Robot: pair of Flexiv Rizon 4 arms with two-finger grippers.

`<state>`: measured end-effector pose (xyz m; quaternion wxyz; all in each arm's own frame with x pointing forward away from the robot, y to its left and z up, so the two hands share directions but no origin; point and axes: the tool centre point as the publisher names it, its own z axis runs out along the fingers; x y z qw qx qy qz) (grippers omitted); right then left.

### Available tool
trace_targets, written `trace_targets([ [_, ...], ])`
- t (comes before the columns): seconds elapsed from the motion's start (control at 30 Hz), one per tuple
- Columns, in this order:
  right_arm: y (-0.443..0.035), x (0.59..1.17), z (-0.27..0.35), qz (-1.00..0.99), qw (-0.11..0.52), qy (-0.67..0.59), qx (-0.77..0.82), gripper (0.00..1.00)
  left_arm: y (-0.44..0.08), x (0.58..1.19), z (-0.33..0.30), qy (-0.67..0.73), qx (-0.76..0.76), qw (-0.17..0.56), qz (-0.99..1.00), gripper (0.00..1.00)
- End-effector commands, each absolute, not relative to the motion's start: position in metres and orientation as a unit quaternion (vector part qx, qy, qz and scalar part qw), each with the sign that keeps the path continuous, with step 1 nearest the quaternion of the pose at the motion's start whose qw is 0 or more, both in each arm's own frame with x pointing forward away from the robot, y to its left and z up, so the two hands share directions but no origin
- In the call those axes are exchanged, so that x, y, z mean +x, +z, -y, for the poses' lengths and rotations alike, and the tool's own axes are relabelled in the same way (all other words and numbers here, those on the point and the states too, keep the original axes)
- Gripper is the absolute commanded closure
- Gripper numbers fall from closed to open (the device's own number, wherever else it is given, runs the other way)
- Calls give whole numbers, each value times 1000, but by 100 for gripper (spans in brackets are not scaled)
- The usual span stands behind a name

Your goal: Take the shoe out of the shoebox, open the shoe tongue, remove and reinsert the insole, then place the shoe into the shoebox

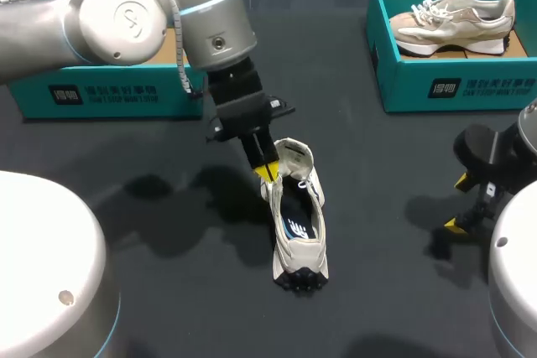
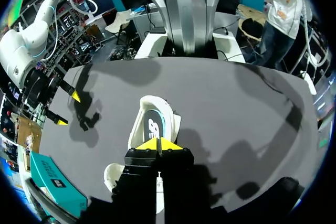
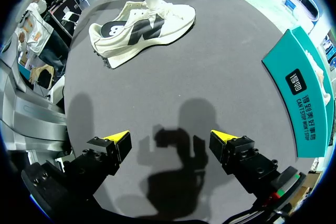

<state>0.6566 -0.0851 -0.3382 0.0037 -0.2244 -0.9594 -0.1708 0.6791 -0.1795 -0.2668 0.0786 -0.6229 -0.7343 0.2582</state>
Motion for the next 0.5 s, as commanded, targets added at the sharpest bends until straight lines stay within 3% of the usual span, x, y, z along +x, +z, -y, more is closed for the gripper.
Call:
trace_targets([
  [0.03,-338,655,85,960,2,-170,-224,0,-269,674,190,188,-654,138,720,100],
  [0.5,-338,655,85,960,2,-170,-224,0,-287,663,205,107,-693,154,696,100],
])
